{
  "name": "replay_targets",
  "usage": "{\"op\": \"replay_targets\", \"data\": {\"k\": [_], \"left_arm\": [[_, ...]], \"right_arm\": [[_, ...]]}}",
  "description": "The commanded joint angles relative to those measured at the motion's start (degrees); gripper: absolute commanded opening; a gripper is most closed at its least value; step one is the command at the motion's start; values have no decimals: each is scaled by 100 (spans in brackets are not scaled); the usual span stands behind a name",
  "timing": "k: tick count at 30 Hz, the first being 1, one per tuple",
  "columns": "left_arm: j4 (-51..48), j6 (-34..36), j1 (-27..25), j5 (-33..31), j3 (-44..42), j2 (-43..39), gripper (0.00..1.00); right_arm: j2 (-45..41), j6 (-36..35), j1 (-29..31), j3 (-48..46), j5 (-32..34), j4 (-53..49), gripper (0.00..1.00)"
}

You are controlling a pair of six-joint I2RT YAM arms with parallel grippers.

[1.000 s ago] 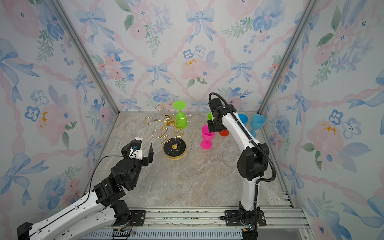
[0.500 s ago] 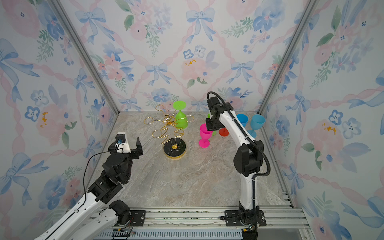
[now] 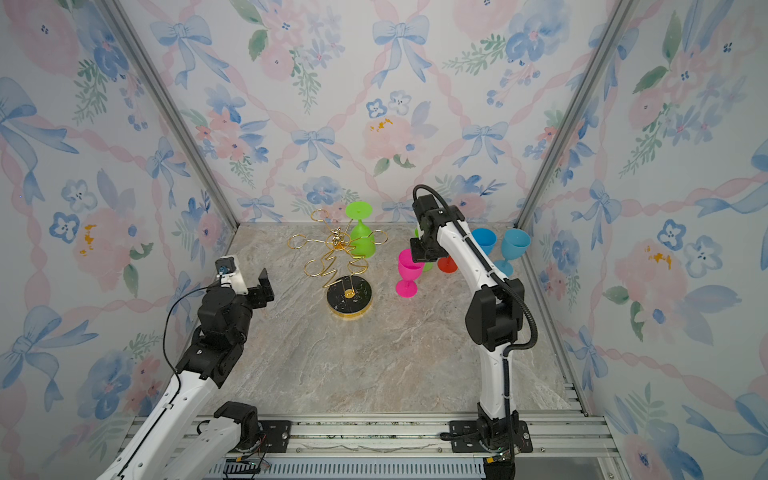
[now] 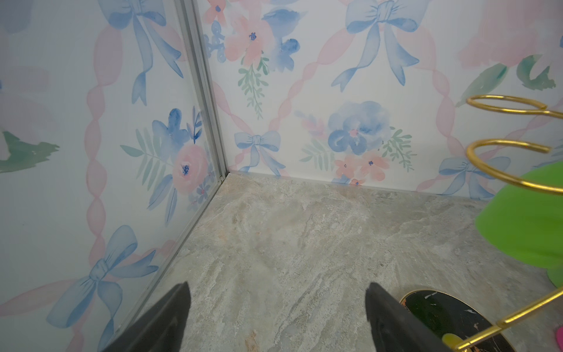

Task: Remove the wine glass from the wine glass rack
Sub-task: 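Lower the pink glass upright beside the green glass while the left arm withdraws, then open the right gripper and raise it off the pink glass toward the rack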

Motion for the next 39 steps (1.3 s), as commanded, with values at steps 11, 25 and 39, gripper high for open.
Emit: {"op": "replay_targets", "data": {"k": [11,25,39], "left_arm": [[76,-356,472,674,102,132,91],[90,-412,567,866,104,193,91],[119,-495,587,1012,84,210,91]], "right_arm": [[-105,-9,-110,-117,-176,75,20],[-668,29,-146,-111,35,111,55],[-1637,1150,-588,-761,-1723,1805,60]]}}
